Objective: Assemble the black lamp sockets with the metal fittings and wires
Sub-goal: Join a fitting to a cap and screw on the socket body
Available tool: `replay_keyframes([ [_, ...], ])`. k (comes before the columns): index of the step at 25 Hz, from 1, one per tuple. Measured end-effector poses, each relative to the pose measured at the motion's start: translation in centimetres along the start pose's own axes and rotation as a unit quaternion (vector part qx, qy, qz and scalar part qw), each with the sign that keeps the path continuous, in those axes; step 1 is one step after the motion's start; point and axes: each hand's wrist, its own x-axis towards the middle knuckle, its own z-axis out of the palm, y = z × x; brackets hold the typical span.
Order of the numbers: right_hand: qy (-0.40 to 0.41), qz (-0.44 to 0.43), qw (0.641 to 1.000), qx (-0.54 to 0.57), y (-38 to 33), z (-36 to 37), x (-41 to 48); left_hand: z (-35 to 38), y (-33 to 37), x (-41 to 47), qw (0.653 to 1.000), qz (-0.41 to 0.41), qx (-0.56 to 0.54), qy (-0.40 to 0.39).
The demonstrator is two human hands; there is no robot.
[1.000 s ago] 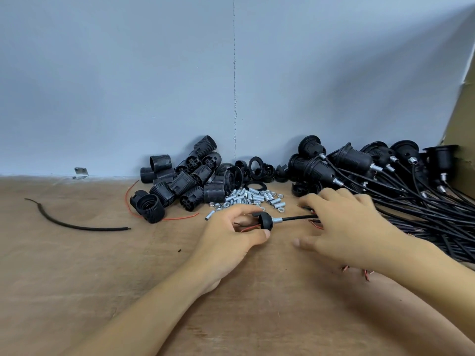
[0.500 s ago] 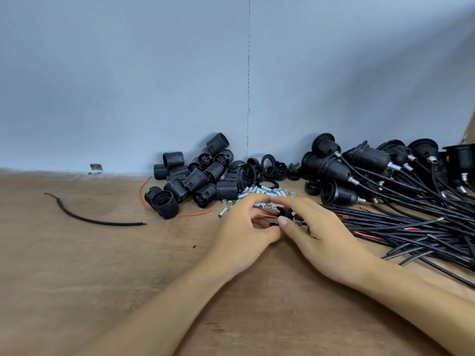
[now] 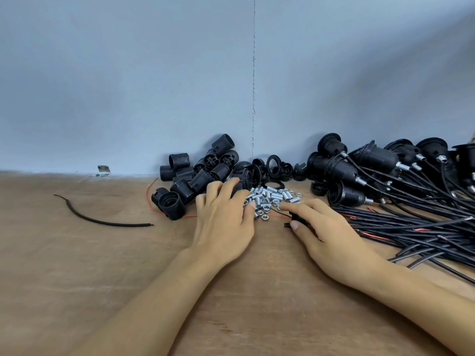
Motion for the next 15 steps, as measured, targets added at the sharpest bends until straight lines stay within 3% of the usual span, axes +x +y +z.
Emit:
replay_keyframes([
  [5, -0.017, 0.000, 1.000, -0.006, -0.03, -0.06, -0.26, 0.86, -1.21, 0.06, 0.991, -0.003, 0.062, -0.115],
  [8, -0.015, -0.001, 1.000, -0.003, -0.03, -0.16, -0.42, 0.82, -1.37, 0.11, 0.990, -0.012, 0.046, -0.130],
  [15, -0.023, -0.003, 1.000, -0.005, 0.04, -0.16, -0.46, 0.06, -1.17, 0.31, 0.996, -0.087, 0.024, 0.018],
])
